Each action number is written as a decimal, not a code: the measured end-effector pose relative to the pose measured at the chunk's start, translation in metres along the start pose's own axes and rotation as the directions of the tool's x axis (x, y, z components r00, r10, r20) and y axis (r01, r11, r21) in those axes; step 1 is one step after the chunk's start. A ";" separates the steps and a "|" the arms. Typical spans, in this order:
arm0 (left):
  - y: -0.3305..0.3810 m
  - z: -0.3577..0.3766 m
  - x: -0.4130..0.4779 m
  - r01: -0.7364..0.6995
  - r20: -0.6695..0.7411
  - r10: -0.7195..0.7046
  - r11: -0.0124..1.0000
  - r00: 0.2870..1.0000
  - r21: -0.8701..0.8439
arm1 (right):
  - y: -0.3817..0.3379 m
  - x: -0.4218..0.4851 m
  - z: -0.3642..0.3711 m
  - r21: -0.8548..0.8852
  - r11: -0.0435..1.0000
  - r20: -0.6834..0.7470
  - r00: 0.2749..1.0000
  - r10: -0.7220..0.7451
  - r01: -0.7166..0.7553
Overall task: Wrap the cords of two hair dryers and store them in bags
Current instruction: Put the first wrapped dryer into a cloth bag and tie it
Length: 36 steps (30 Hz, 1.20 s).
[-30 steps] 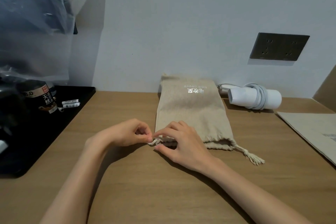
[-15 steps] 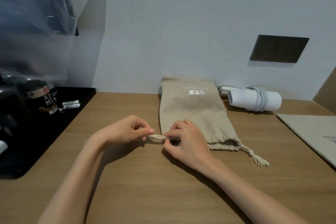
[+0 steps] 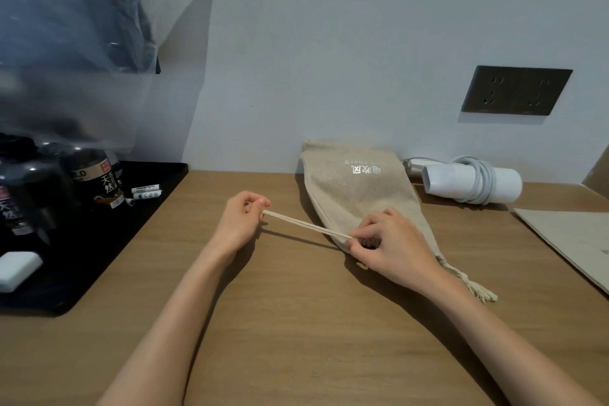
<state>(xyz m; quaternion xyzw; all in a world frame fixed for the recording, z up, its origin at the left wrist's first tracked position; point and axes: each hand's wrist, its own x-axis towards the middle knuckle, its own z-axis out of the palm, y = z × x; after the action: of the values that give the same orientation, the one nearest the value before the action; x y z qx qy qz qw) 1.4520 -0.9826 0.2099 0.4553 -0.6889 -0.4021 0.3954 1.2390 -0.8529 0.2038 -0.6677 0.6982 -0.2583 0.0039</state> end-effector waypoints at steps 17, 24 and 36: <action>0.039 0.075 -0.047 -0.622 0.294 0.557 0.751 0.777 0.223 | 0.065 -0.051 -0.056 0.164 0.967 -0.009 0.979 0.202 -0.198; 0.072 0.150 -0.059 -0.781 0.627 0.500 0.538 0.598 0.315 | 0.085 -0.081 -0.063 0.041 0.982 0.041 0.982 0.184 -0.186; 0.056 0.179 -0.051 -0.786 0.586 0.535 0.511 0.608 0.348 | 0.115 -0.091 -0.066 -0.080 0.985 -0.033 0.988 0.153 -0.155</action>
<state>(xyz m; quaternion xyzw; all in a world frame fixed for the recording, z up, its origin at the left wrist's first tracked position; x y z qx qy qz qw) 1.2853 -0.8851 0.1864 0.1511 -0.9632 -0.0707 0.2109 1.1192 -0.7471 0.1880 -0.6080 0.7576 -0.2371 -0.0129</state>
